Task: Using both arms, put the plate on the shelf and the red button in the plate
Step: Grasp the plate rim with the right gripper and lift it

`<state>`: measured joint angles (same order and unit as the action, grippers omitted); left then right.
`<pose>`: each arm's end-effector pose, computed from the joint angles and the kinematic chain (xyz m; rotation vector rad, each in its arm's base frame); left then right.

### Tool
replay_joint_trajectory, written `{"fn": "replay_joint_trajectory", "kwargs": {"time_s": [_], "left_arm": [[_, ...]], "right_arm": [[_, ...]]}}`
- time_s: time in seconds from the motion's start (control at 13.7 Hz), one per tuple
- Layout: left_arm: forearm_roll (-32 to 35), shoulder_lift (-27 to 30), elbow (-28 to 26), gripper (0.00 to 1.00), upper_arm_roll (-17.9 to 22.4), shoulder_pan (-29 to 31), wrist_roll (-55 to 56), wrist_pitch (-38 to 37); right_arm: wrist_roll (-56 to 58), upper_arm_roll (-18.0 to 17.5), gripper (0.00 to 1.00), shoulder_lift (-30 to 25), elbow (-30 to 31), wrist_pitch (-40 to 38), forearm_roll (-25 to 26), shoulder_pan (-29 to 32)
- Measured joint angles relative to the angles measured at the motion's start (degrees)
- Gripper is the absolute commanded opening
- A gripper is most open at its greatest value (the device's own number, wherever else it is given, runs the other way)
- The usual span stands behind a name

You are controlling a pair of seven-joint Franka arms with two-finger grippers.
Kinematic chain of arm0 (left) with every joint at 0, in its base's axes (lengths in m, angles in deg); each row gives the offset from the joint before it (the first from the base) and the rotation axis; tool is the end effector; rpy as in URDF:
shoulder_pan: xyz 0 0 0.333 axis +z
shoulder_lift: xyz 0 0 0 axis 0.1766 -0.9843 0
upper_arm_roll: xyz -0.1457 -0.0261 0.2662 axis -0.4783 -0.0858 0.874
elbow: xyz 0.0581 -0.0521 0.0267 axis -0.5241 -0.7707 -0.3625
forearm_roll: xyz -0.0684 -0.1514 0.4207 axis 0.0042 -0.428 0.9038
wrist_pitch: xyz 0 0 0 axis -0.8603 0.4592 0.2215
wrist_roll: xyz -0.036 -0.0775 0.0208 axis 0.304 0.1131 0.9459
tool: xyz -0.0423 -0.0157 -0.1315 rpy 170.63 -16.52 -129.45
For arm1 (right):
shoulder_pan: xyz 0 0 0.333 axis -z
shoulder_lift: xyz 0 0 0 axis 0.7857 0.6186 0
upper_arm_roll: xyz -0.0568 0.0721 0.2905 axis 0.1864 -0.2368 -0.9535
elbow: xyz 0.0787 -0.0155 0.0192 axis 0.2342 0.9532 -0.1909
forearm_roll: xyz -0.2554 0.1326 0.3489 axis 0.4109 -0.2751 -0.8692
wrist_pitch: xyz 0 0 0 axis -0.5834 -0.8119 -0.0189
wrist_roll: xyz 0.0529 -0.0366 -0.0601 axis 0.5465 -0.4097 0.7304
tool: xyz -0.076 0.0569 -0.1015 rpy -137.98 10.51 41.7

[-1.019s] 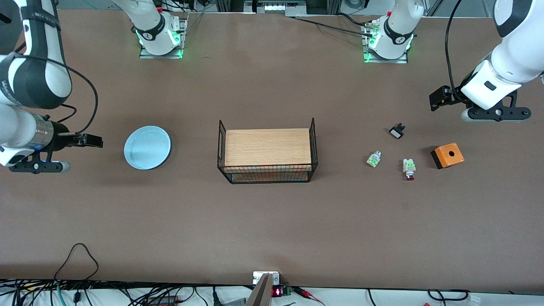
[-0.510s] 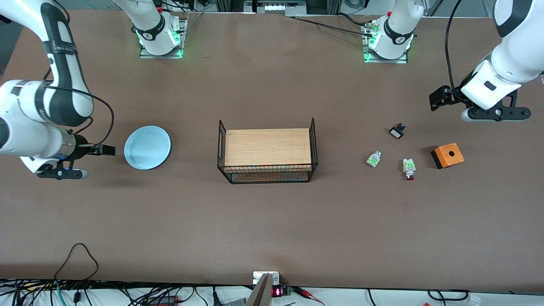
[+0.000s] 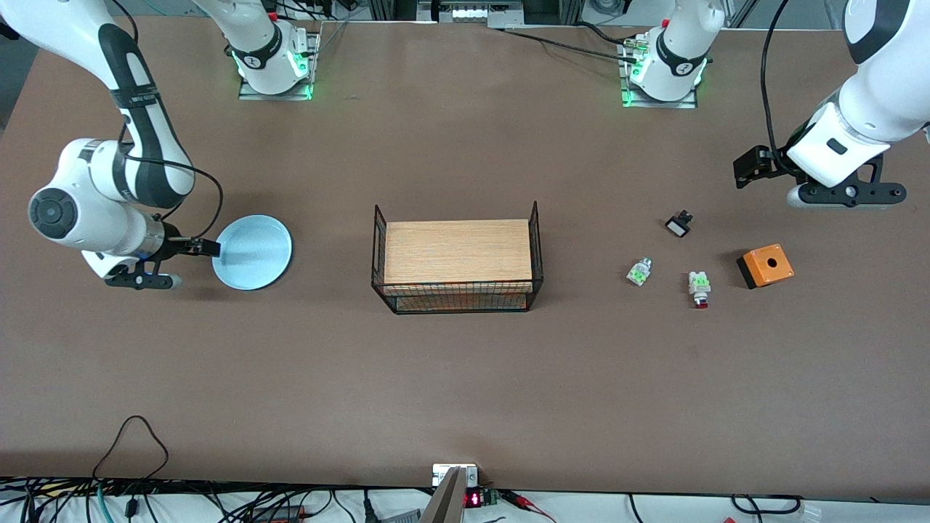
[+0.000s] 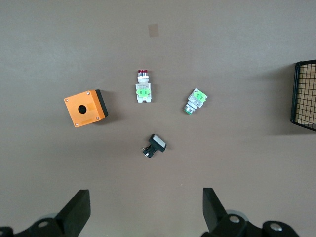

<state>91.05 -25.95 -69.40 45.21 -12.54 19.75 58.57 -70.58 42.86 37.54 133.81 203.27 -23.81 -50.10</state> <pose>0.5887 -0.0515 0.4924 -3.0903 0.0057 0.1568 0.5933 -0.0569 0.1533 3.1066 -0.0541 -0.2544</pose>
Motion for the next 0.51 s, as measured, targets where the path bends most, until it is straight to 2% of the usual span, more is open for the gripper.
{"fn": "replay_joint_trajectory", "kwargs": {"time_s": [0.22,0.51], "left_arm": [[0.0,0.0,0.0,1.0,-0.2,-0.2,0.0,-0.2],[0.0,0.0,0.0,1.0,-0.2,-0.2,0.0,-0.3]], "right_arm": [[1.3,0.0,1.0,0.5,3.6,4.0,0.0,0.3],[1.6,0.0,0.91,1.6,4.1,6.0,0.0,0.4]]}}
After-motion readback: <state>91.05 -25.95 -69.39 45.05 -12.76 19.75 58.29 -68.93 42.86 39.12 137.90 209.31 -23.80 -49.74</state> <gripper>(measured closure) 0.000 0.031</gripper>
